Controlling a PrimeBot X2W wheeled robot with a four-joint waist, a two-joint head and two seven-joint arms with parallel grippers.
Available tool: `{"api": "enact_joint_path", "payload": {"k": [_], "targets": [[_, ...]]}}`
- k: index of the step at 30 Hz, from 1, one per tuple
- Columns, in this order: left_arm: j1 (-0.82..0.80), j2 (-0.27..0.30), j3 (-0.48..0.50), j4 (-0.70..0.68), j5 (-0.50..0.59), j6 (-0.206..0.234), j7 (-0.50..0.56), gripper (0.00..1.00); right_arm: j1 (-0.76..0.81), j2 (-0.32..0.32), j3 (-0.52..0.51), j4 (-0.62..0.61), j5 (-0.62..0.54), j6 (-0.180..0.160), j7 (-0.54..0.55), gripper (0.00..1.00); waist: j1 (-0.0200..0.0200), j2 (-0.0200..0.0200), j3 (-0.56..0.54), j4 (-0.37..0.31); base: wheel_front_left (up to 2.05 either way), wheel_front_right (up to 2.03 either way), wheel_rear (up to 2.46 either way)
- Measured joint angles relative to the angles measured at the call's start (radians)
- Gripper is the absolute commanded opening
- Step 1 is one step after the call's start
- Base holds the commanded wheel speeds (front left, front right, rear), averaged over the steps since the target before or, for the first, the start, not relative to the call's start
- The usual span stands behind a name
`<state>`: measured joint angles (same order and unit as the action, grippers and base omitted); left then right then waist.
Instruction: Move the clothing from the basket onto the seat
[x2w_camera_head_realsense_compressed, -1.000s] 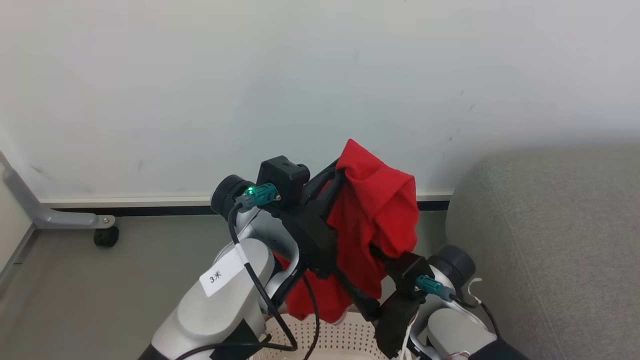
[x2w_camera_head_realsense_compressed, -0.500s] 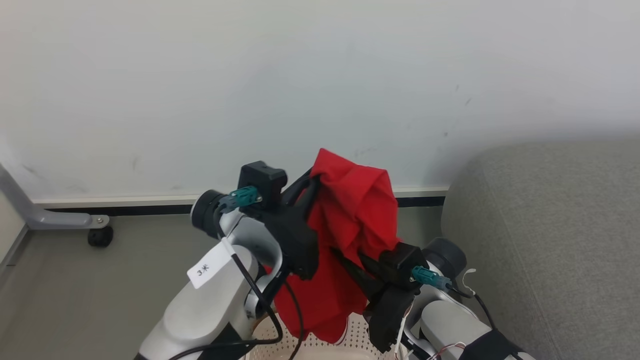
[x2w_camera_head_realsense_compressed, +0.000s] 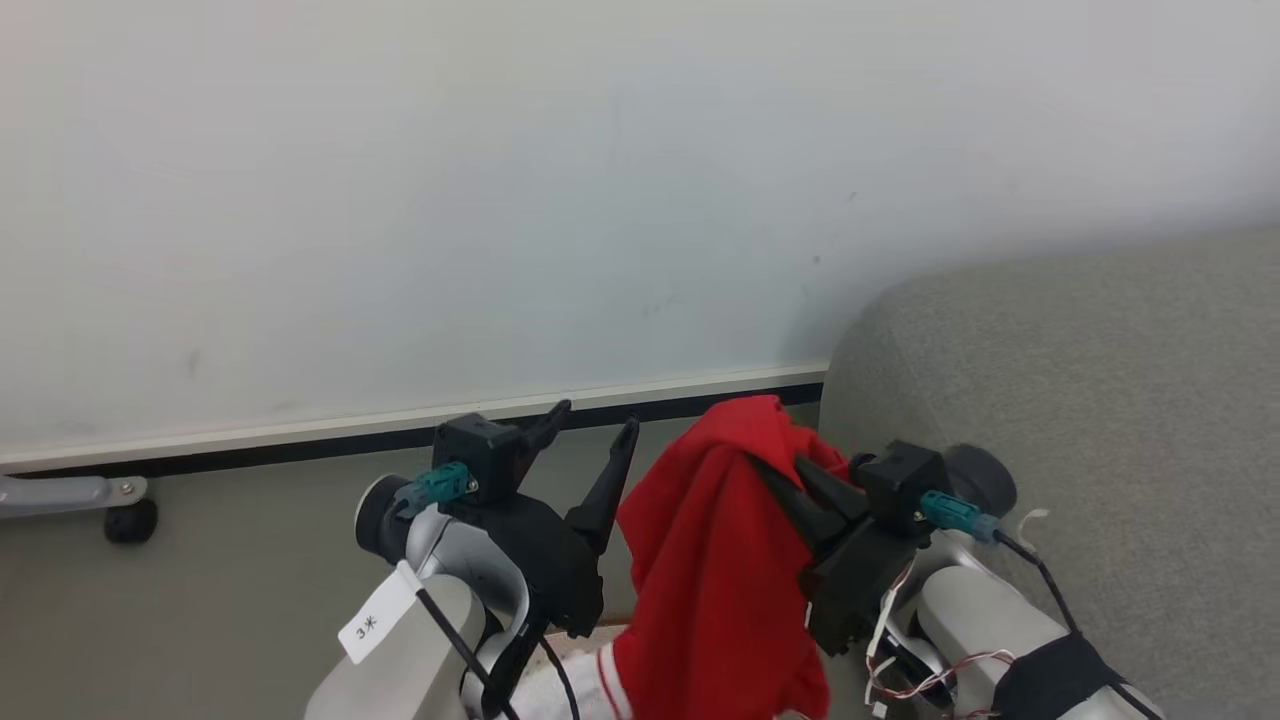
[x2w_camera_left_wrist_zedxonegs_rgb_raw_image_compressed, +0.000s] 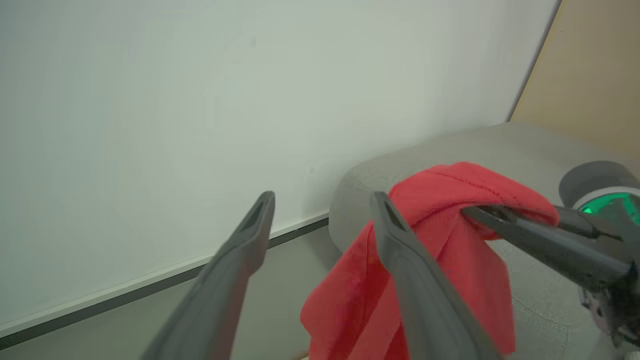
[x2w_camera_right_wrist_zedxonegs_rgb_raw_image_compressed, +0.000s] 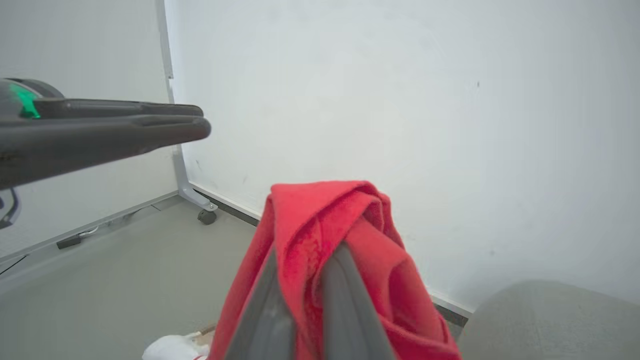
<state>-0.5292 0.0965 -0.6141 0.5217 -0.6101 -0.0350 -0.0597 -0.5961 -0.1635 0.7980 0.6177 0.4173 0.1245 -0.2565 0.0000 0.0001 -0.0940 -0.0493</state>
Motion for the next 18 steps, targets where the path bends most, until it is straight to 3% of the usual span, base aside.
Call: {"api": "enact_joint_path", "payload": {"k": [18], "targets": [[0.176,0.009,-0.054,-0.113,0.000,-0.019,-0.082,1.00,0.018,-0.166,-0.088,-0.163,-0.044,-0.011,0.000,0.00,0.0000,0.0000,-0.008,-0.166,0.00,0.00,0.00]]}}
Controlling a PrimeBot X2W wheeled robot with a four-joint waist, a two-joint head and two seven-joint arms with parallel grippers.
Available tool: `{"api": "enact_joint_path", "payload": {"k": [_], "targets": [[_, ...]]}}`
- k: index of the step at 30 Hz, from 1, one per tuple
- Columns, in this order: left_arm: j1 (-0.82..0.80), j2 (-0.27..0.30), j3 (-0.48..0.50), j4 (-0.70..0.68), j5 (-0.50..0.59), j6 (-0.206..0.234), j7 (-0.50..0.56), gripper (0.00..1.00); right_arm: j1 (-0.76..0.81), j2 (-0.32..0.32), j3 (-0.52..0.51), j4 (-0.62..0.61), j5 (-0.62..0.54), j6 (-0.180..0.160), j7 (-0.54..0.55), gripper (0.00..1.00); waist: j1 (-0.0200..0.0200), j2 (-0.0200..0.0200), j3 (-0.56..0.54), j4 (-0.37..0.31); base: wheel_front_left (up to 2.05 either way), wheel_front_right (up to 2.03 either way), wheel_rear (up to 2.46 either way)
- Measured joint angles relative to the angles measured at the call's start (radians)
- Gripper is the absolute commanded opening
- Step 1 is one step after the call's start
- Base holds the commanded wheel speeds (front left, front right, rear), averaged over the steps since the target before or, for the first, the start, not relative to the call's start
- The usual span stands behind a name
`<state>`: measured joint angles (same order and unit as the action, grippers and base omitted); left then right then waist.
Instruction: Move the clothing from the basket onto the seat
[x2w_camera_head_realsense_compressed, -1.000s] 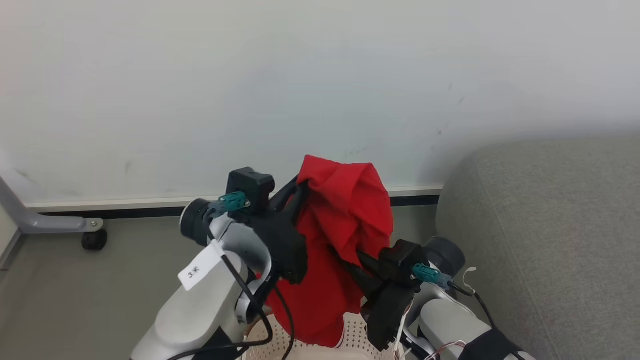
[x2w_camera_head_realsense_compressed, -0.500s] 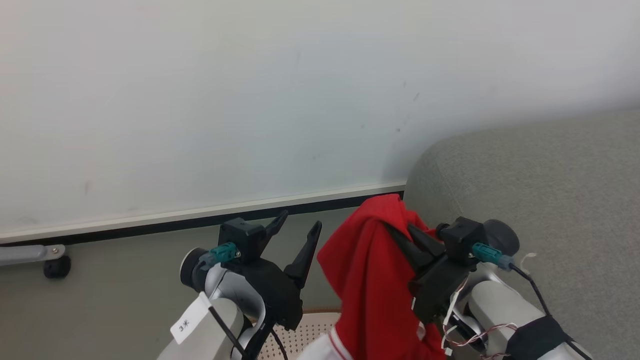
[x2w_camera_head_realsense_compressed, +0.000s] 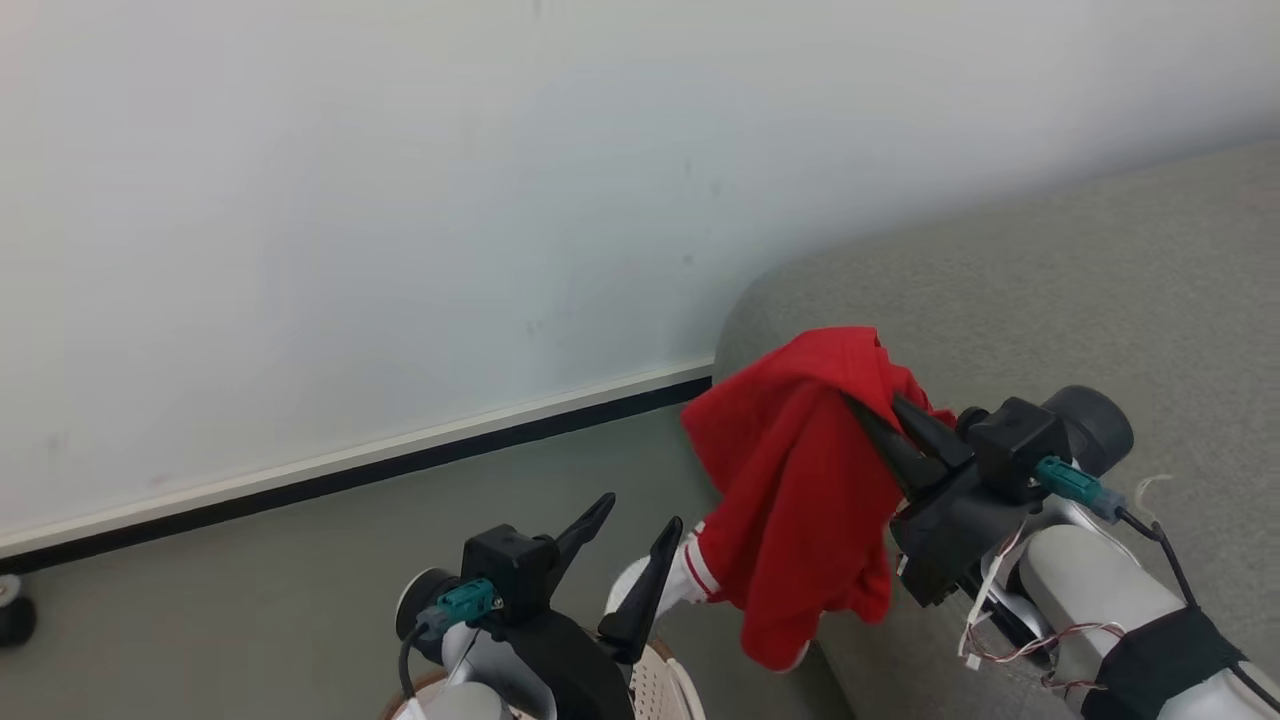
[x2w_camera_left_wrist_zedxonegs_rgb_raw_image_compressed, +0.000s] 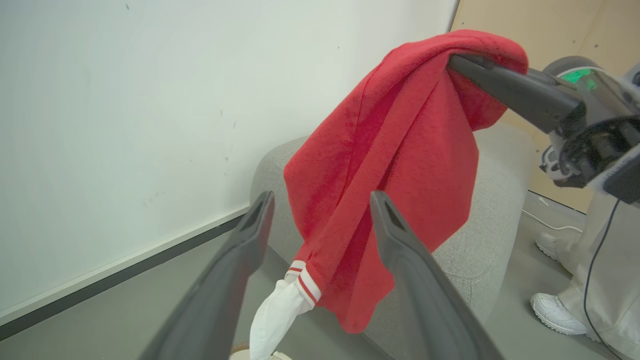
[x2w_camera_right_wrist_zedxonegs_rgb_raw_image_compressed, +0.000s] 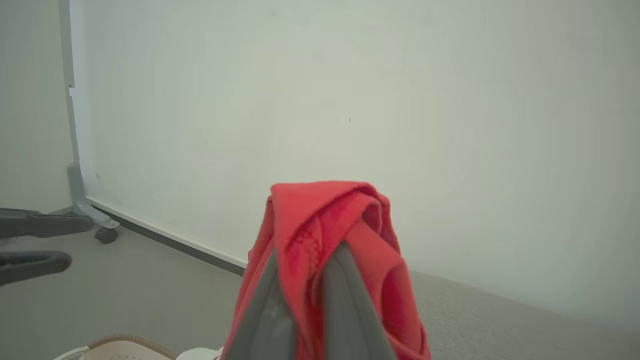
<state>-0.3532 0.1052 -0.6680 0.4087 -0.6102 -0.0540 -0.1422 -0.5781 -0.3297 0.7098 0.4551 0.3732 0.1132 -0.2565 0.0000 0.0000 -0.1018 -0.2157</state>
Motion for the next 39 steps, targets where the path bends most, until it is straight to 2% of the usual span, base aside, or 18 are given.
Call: {"api": "enact_joint_path", "payload": {"k": [11,17,22,26,33,39], "targets": [[0.030,-0.011,-0.015,-0.061,0.012,0.019,-0.028,1.00,-0.013,-0.072,-0.043,-0.113,-0.015,-0.009,0.000,0.00,0.0000,0.0000,0.018,-0.121,0.00,0.00,0.00],[0.030,-0.017,-0.030,-0.074,0.022,0.026,-0.028,1.00,-0.018,-0.114,-0.080,-0.156,-0.015,-0.022,0.000,0.00,0.0000,0.0000,0.057,-0.151,0.00,0.00,0.00],[0.028,-0.016,-0.037,-0.088,0.048,0.038,-0.027,1.00,-0.045,-0.119,-0.114,-0.165,-0.001,-0.025,0.000,0.00,0.0000,0.0000,0.095,-0.154,0.00,0.00,0.00],[0.019,-0.004,-0.041,-0.107,0.065,0.048,-0.017,1.00,-0.134,-0.141,-0.155,-0.146,0.000,-0.025,0.000,0.00,0.0000,0.0000,0.133,-0.148,0.00,0.00,0.00],[-0.033,0.022,-0.038,-0.143,0.086,0.064,0.006,1.00,-0.377,-0.181,-0.248,-0.041,0.007,-0.024,0.001,0.00,0.0001,0.0000,0.212,-0.123,0.00,0.00,0.00],[-0.084,0.036,-0.036,-0.184,0.120,0.073,0.028,1.00,-0.510,-0.232,-0.333,0.065,0.032,-0.025,0.011,0.00,0.0002,0.0001,0.282,-0.087,0.00,0.00,0.00]]}}
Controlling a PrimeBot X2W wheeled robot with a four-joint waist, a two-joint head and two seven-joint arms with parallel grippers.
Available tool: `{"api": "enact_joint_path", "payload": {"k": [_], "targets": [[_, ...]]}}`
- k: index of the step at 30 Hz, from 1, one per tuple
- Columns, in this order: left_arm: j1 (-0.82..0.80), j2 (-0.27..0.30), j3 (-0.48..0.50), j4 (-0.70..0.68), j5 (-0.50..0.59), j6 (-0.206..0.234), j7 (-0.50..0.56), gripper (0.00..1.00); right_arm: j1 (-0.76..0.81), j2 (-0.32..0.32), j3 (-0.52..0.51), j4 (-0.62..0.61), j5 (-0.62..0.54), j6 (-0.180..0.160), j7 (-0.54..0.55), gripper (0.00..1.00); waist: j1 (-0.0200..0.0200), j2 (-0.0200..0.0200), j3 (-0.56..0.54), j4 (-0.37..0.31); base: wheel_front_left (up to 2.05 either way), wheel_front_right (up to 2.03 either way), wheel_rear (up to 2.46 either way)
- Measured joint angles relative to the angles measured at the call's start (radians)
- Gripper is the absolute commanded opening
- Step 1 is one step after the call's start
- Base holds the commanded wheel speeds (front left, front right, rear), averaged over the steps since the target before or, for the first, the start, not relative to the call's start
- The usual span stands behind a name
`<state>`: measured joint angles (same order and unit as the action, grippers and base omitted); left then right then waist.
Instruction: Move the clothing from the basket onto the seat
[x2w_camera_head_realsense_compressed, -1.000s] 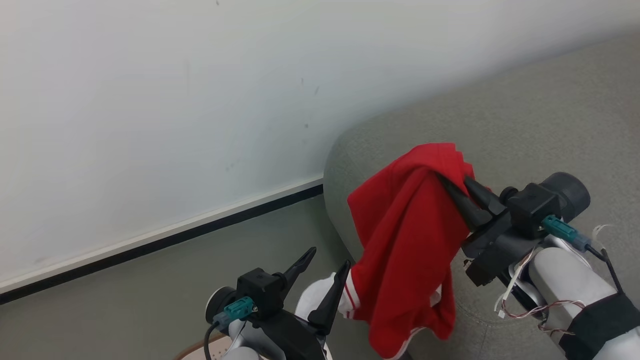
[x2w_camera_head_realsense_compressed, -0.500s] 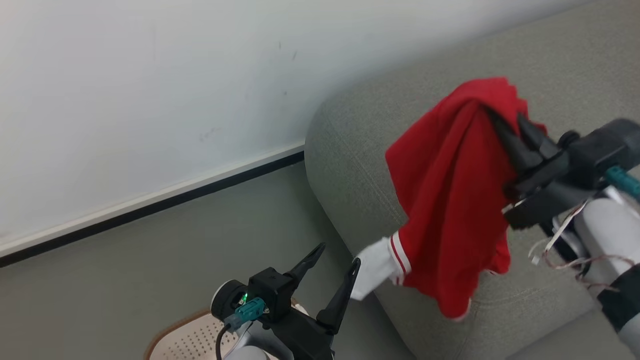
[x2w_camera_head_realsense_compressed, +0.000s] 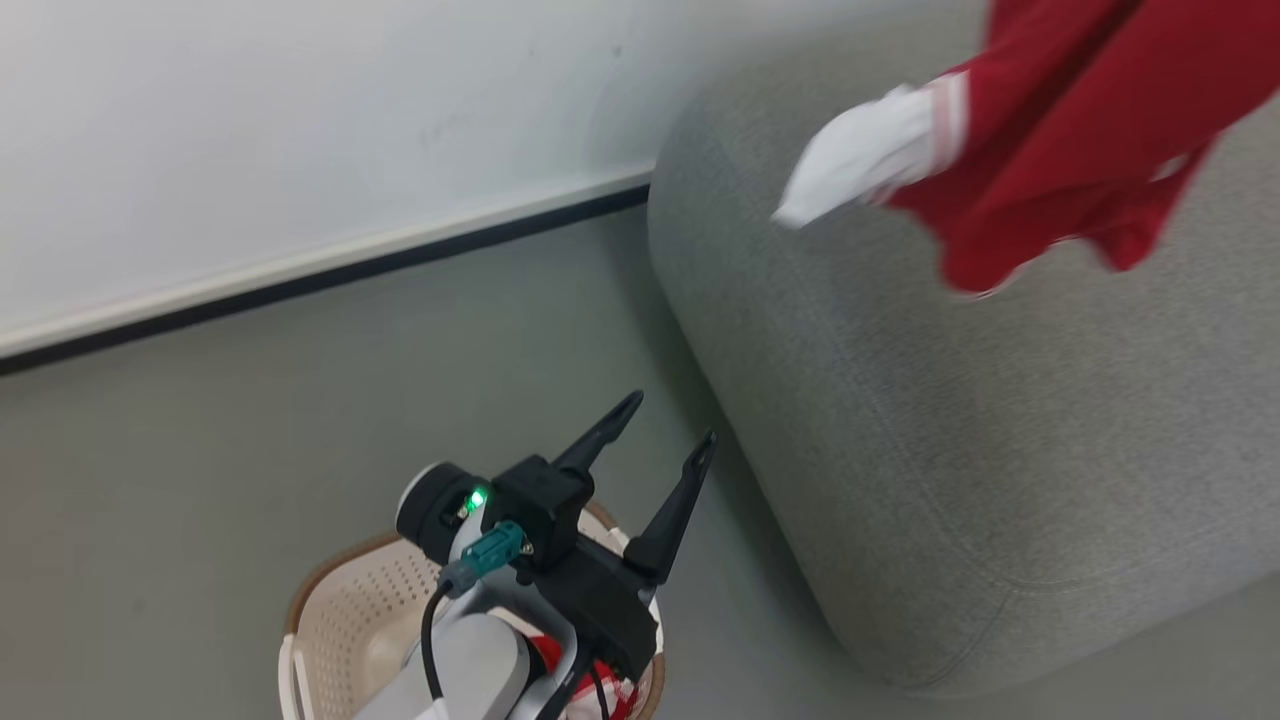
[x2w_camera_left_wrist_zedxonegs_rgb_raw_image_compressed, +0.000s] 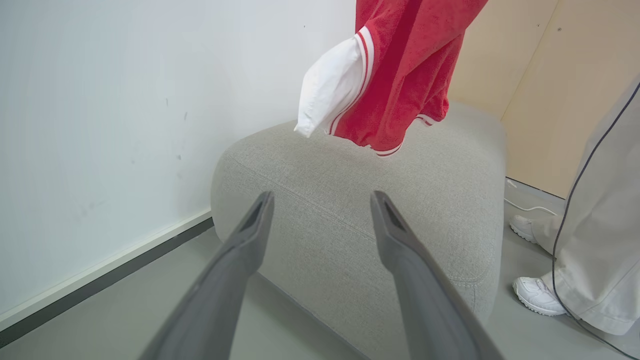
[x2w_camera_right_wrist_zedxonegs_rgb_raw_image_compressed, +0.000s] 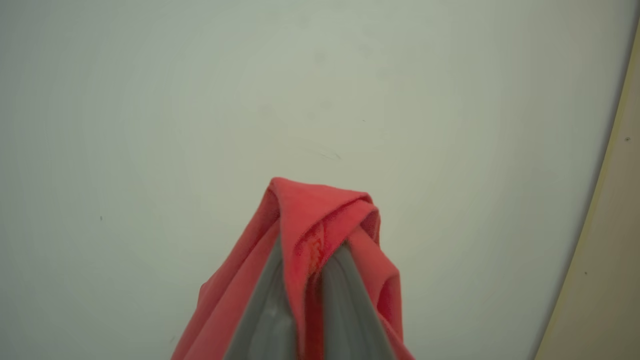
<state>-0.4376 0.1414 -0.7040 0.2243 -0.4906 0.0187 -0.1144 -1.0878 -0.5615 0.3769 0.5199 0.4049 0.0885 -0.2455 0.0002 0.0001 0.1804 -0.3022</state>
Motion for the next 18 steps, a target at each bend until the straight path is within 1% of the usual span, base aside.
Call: {"api": "enact_joint_path", "payload": {"k": [4,8,11,12,18], "targets": [[-0.035,0.008,0.001,-0.031,0.010,0.007,0.017,1.00,-0.057,-0.048,-0.048,0.064,0.027,-0.009,0.012,0.00,0.0000,0.0000,0.048,0.030,0.00,0.00,0.00],[-0.066,0.015,0.001,-0.060,0.026,0.008,0.034,1.00,-0.102,-0.080,-0.055,0.099,0.021,-0.011,0.024,0.00,0.0000,0.0000,0.099,0.058,0.00,0.00,0.00],[-0.084,0.021,0.000,-0.081,0.042,0.009,0.046,1.00,-0.141,-0.105,-0.073,0.118,0.015,-0.028,0.026,0.00,0.0001,0.0001,0.139,0.077,0.00,0.00,0.00],[-0.089,0.026,0.001,-0.087,0.051,0.009,0.048,1.00,-0.158,-0.113,-0.079,0.125,0.015,-0.028,0.026,0.00,0.0000,0.0001,0.153,0.082,0.00,0.00,0.00],[-0.122,0.051,0.008,-0.120,0.071,0.017,0.070,1.00,-0.210,-0.118,-0.086,0.152,0.005,-0.050,0.025,0.00,0.0000,0.0001,0.236,0.103,0.00,0.00,0.00]]}}
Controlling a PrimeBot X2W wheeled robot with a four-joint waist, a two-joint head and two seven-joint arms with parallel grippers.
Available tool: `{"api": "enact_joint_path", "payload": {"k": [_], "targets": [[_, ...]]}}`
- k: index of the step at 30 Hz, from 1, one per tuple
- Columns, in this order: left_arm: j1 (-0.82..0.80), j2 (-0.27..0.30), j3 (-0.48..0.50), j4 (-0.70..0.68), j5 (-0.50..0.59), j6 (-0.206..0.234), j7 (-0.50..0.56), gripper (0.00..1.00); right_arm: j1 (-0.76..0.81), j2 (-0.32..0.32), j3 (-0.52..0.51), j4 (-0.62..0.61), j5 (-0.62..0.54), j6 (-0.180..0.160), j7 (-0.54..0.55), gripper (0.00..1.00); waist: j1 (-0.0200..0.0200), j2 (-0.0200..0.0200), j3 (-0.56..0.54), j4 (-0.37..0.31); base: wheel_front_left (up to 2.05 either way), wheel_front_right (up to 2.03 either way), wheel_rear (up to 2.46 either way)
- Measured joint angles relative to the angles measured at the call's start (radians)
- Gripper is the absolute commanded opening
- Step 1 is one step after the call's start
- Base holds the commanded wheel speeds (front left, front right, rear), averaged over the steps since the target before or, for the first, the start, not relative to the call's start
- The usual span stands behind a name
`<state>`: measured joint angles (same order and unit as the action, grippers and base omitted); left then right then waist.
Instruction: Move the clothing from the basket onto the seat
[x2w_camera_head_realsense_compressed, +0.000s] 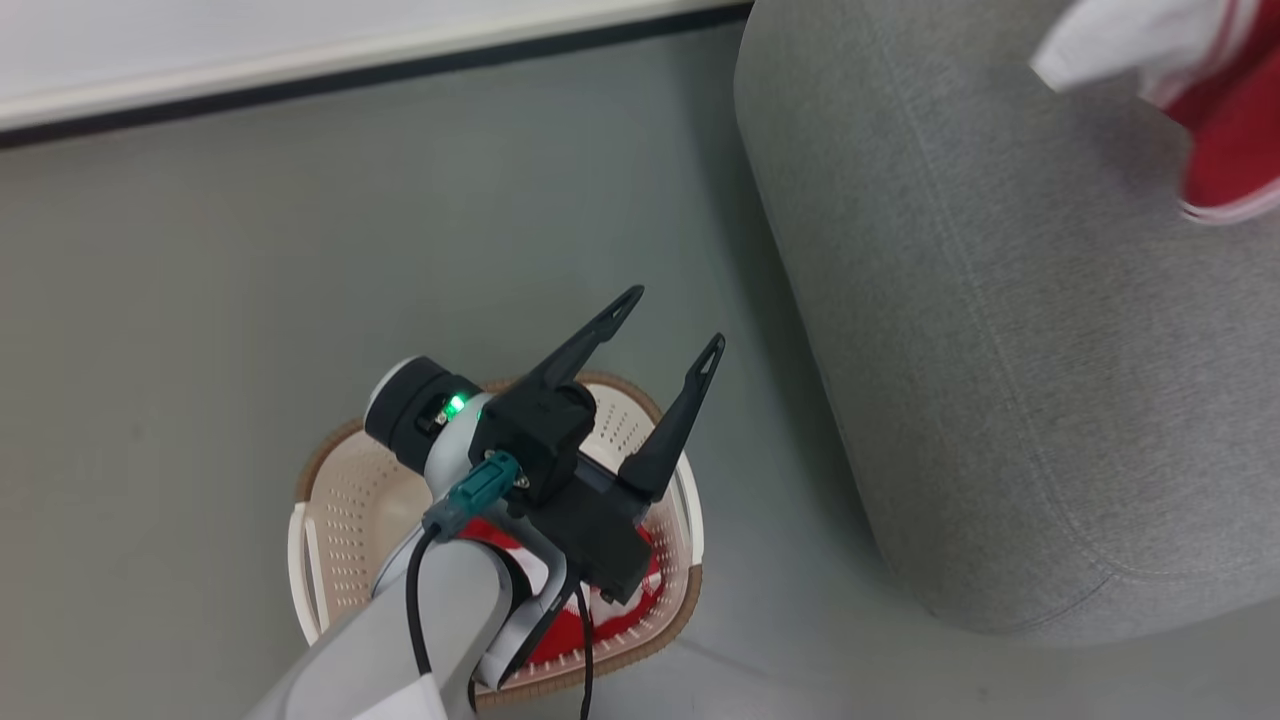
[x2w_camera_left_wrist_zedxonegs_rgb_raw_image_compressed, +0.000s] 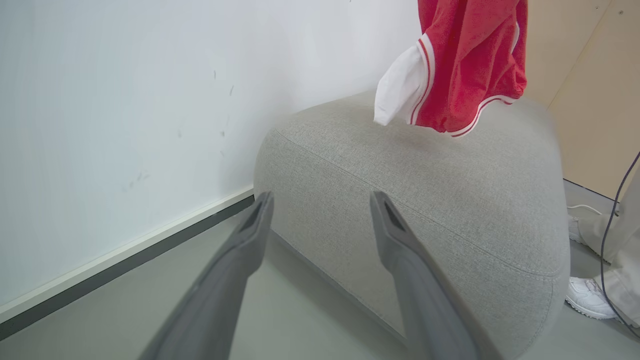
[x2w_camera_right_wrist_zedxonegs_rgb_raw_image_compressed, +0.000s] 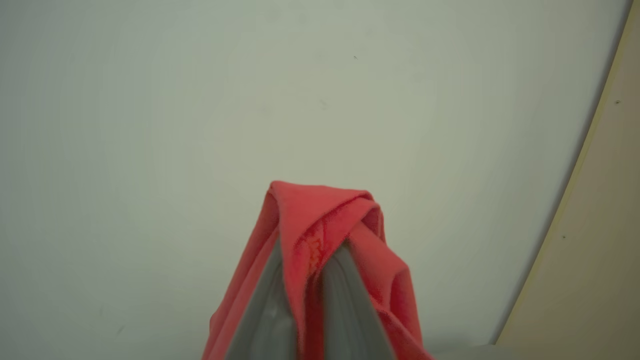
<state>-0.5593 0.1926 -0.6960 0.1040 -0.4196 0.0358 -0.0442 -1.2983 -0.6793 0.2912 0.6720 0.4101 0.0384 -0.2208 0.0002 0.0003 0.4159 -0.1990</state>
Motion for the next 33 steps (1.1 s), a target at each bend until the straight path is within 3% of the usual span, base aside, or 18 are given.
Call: {"api": "enact_joint_path", "payload": {"k": [12,24,25,27,29,30,31,33], "targets": [[-0.065,0.001,0.002,-0.018,0.015,0.008,0.034,1.00,0.043,0.106,0.036,0.176,-0.014,-0.021,-0.010,0.00,-0.0001,-0.0002,0.145,0.010,0.00,0.00,0.00],[-0.080,-0.012,0.007,0.020,0.015,0.009,0.023,1.00,0.161,0.185,0.064,0.325,-0.006,-0.029,-0.018,0.00,-0.0001,-0.0001,0.197,0.046,0.00,0.00,0.00],[-0.080,-0.012,0.009,0.023,0.015,0.009,0.023,1.00,0.165,0.185,0.068,0.333,-0.006,-0.026,-0.019,0.04,-0.0002,-0.0001,0.197,0.048,0.00,0.00,0.00],[-0.080,-0.012,0.014,0.028,0.015,0.010,0.015,1.00,0.168,0.188,0.073,0.342,-0.006,-0.019,-0.019,0.26,-0.0001,-0.0001,0.194,0.050,0.00,0.00,0.00],[-0.080,-0.012,0.018,0.038,0.015,0.010,0.006,1.00,0.170,0.189,0.076,0.348,-0.010,-0.013,-0.020,0.65,-0.0002,-0.0002,0.189,0.050,0.00,0.00,0.00],[-0.080,-0.012,0.019,0.044,0.015,0.010,0.006,1.00,0.172,0.190,0.075,0.351,-0.011,-0.011,-0.025,0.95,-0.0002,-0.0001,0.186,0.049,0.00,0.00,0.00],[-0.079,-0.012,0.020,0.050,0.014,0.010,-0.002,1.00,0.178,0.191,0.075,0.354,-0.011,-0.010,-0.027,1.00,-0.0003,-0.0001,0.182,0.049,0.00,0.00,0.00],[-0.079,-0.014,0.023,0.061,0.011,0.010,-0.014,1.00,0.192,0.194,0.077,0.361,-0.012,-0.003,-0.027,1.00,-0.0003,-0.0001,0.173,0.047,0.00,0.00,0.00]]}}
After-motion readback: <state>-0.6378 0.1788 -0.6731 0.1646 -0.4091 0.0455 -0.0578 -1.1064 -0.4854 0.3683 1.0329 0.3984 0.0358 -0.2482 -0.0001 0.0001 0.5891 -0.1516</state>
